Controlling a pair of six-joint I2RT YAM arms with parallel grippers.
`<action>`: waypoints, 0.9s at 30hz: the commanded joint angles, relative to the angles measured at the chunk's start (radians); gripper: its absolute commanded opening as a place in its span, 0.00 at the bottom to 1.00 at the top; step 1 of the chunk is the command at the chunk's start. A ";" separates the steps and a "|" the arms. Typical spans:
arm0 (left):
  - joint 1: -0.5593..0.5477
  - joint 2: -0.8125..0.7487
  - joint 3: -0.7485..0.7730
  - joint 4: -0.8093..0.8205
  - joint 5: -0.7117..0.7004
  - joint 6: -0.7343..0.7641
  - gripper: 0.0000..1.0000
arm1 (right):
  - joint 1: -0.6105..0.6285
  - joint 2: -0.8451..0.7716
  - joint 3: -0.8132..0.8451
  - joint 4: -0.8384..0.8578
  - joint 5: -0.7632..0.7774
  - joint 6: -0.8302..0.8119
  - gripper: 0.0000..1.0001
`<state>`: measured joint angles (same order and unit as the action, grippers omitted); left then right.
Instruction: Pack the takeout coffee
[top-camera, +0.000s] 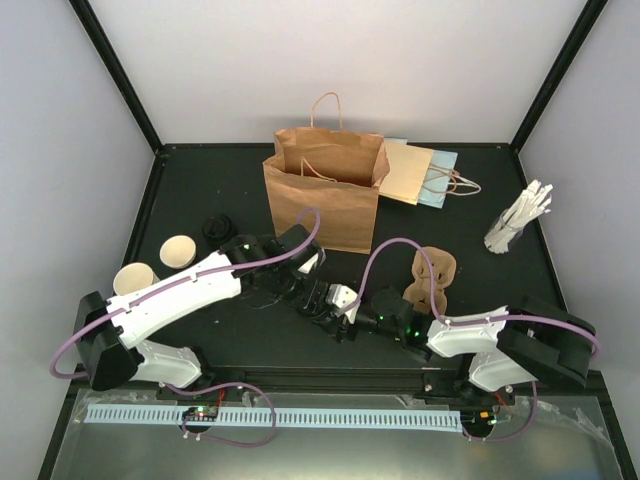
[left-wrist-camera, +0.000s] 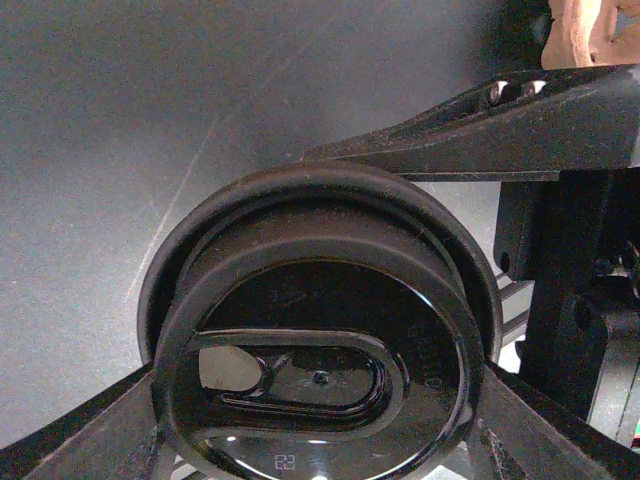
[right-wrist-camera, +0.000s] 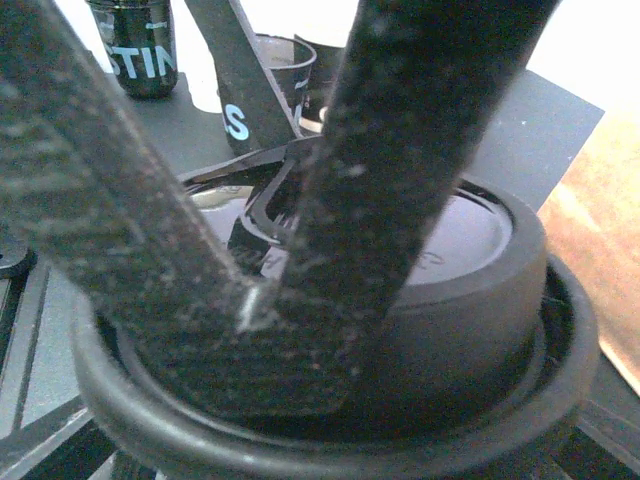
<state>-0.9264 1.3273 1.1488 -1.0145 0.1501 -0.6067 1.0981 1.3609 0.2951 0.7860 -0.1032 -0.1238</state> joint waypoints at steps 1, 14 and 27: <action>0.001 0.017 0.061 -0.096 -0.124 0.016 0.70 | 0.000 -0.007 0.006 0.087 0.005 0.007 0.90; 0.012 0.106 0.141 -0.176 -0.297 0.078 0.70 | -0.001 -0.196 -0.061 -0.121 0.084 0.053 1.00; 0.017 0.248 0.103 -0.056 -0.261 0.109 0.68 | -0.057 -0.535 -0.060 -0.535 0.192 0.365 1.00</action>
<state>-0.9146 1.5555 1.2530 -1.1114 -0.1150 -0.5201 1.0718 0.9077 0.2401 0.3904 0.0425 0.1074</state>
